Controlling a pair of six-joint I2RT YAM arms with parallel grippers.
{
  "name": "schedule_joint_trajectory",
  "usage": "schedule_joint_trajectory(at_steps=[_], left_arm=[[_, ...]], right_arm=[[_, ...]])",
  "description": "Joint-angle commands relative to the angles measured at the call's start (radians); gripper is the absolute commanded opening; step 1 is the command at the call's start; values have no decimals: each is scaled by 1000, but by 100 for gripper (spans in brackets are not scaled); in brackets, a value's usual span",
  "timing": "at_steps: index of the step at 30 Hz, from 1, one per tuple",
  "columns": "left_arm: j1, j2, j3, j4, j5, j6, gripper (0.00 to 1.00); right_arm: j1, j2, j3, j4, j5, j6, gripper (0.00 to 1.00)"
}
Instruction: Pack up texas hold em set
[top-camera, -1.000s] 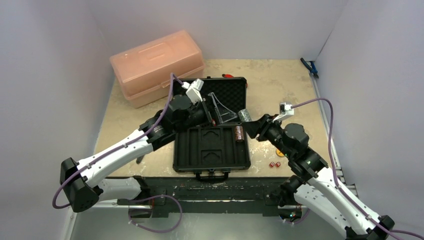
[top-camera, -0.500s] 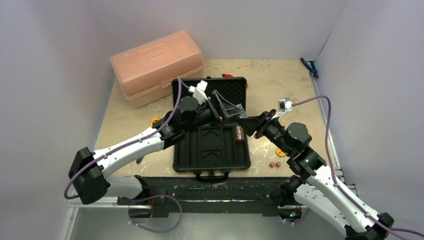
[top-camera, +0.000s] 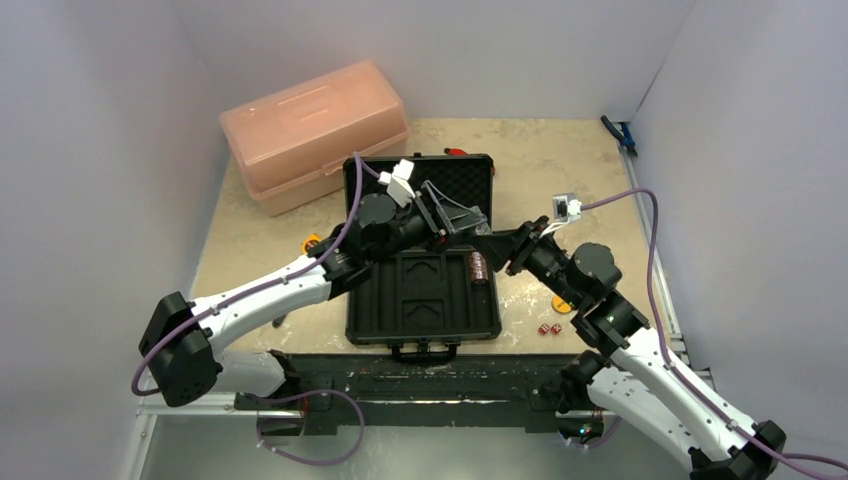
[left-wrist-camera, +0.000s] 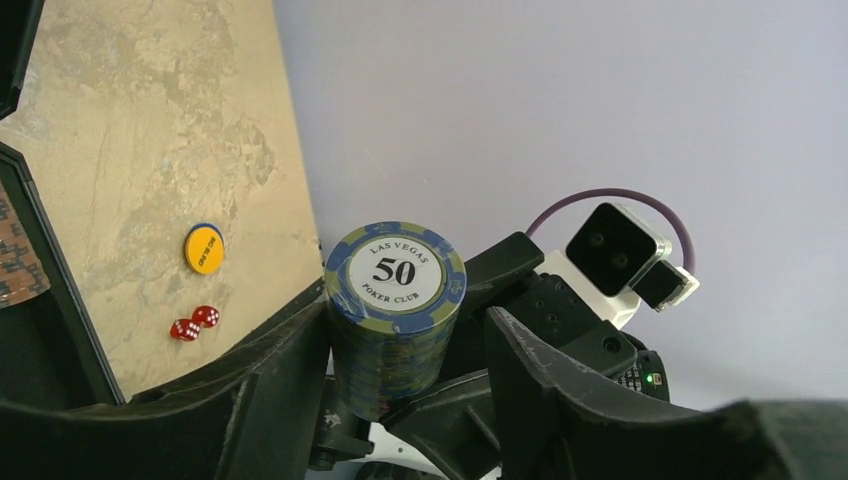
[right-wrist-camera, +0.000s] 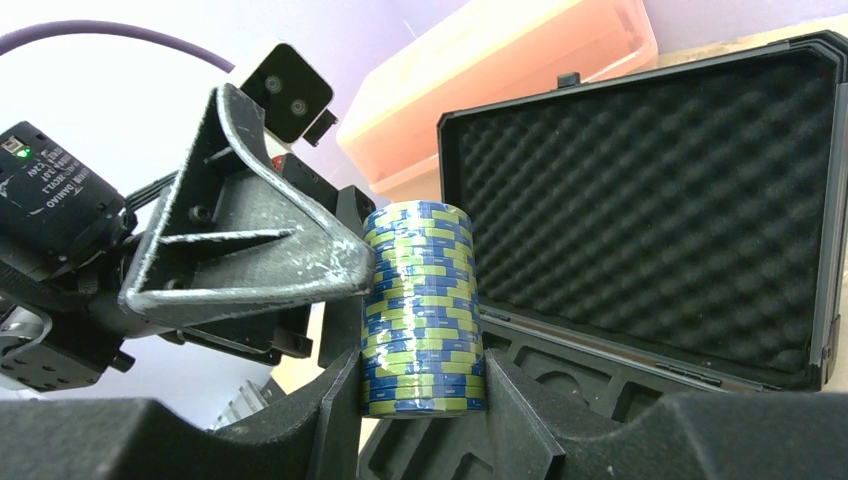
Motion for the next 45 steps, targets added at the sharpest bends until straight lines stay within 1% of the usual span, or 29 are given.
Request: schedule_joint_trajectory(at_steps=[1, 6, 7, 9, 11, 12, 13, 16, 18, 24, 26, 29, 34, 41, 45], left_arm=[[1, 4, -1, 74, -11, 1, 53], [0, 12, 3, 74, -11, 5, 38], [1, 14, 4, 79, -11, 6, 34], [1, 18, 0, 94, -8, 8, 23], [1, 23, -1, 100, -5, 8, 7], [1, 23, -1, 100, -6, 7, 0], [1, 24, -3, 100, -6, 7, 0], [1, 20, -7, 100, -11, 10, 0], [1, 13, -13, 96, -17, 17, 0], [3, -17, -25, 74, -46, 43, 0], [4, -25, -30, 66, -52, 55, 0], [15, -55, -49, 38, -66, 81, 0], [52, -141, -92, -63, -94, 152, 0], [98, -293, -100, -388, -179, 338, 0], [128, -372, -99, -544, -224, 457, 0]], right_arm=[[5, -15, 46, 143, -26, -6, 0], [5, -13, 45, 143, -31, -6, 0], [4, -13, 45, 143, -31, -6, 0], [5, -12, 46, 143, -35, -6, 0], [5, -5, 51, 138, -39, -6, 0], [5, -1, 55, 134, -40, -7, 0], [4, 4, 61, 129, -44, -9, 4], [4, 5, 65, 120, -42, -12, 36], [5, 0, 65, 115, -34, -13, 55], [5, -6, 63, 96, -23, -27, 84], [4, -10, 66, 76, -14, -42, 92], [4, -29, 67, 45, 4, -63, 99], [4, -61, 57, 3, 45, -76, 99], [4, -54, 52, -25, 71, -78, 99], [4, -39, 51, -25, 77, -74, 99]])
